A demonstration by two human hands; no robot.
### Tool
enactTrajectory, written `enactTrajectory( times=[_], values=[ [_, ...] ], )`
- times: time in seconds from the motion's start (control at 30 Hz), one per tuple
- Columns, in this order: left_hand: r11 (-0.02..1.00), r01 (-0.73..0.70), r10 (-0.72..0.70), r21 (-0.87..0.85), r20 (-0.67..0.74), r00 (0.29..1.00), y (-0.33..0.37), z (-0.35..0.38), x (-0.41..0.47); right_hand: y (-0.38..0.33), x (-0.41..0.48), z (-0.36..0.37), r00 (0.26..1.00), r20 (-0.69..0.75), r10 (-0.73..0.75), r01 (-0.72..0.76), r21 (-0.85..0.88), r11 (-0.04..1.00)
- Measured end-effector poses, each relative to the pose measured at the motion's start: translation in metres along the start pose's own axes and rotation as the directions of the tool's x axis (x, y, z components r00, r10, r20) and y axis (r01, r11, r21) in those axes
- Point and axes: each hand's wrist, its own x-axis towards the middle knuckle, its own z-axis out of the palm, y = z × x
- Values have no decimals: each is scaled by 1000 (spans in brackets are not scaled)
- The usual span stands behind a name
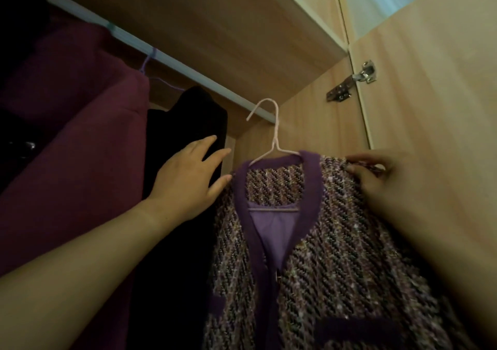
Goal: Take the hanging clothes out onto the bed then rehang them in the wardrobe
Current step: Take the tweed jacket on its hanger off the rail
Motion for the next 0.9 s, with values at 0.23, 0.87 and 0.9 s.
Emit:
enactTrajectory(
  times=[0.23,0.87,0.9],
  values=[
    [990,123,-116,-71,93,989,49,18,-48,12,-35,-60,993,-106,53,-78,-257,963],
    [736,45,-7,-675,60,998,149,-66,-95,-33,-125,-227,1000,1,4,-3,-224,974],
    [719,55,-16,-693,63,998,155,-77,-106,-37,-134,-238,999,33,2,6,-254,967]
  ],
)
